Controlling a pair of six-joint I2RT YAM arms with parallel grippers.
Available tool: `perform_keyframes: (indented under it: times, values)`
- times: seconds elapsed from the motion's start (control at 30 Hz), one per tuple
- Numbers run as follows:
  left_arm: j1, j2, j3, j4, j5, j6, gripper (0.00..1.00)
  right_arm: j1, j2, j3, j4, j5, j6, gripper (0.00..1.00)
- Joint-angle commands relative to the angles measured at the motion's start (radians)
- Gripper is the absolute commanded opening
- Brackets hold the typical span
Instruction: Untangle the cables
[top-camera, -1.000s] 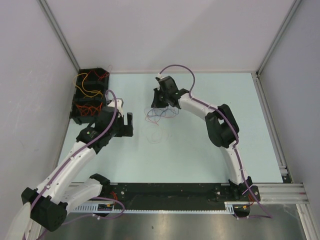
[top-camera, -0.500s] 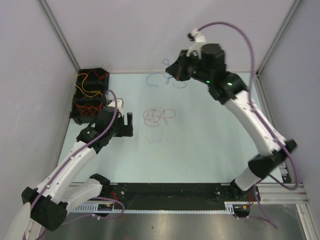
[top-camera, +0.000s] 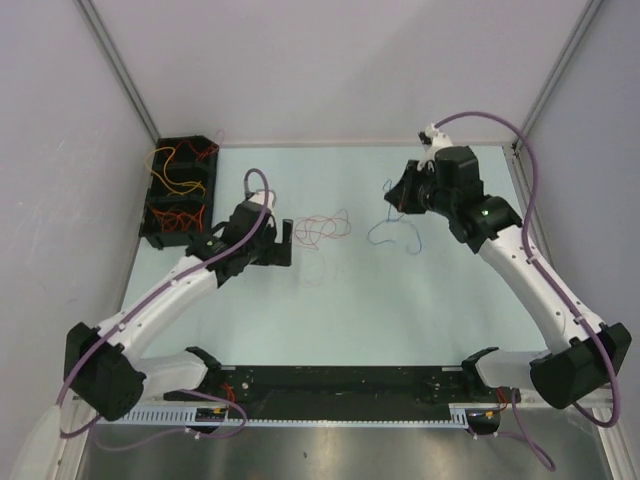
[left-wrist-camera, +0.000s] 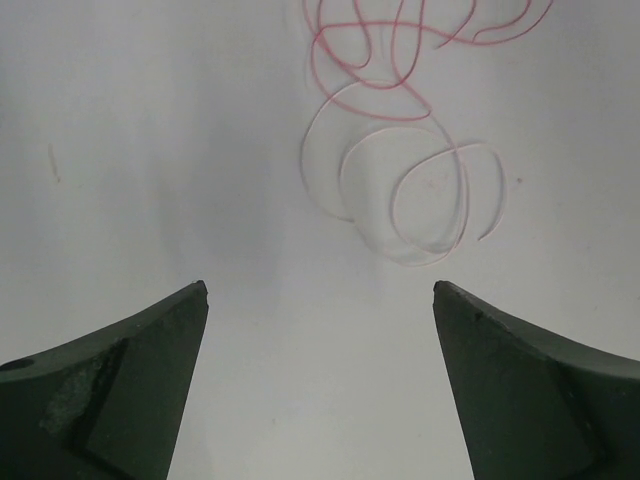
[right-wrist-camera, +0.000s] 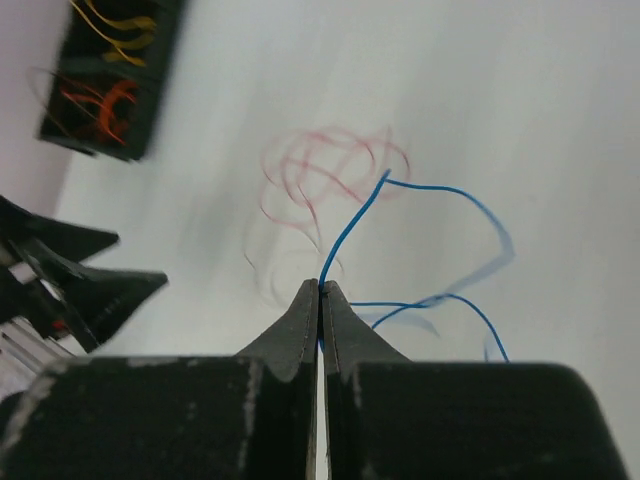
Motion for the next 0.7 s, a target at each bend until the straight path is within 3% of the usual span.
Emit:
perform_keyframes:
  times: [0.0, 0.23, 0.43, 0.67]
  values:
    - [-0.045, 0.162, 0.114, 0.116, -0.062, -0.060, 1.00, -0.018, -0.062, -0.054, -0.030, 0.003, 0.002, 0.00]
    - [-0.045, 0.460, 0.244, 0.233, -0.098, -0.141, 1.00, -0.039, -0.175, -0.152, -0.082, -0.006, -0.027, 0.00]
    - [-0.024, 0.684, 0.408, 0.207, -0.130, -0.143, 1.00, -0.051, -0.237, -0.223, -0.097, -0.017, -0.038, 0.00]
    - [0.027, 0.810, 0.505, 0.198, -0.093, -0.138, 1.00, -0.050, -0.255, -0.278, -0.066, -0.080, -0.019, 0.00]
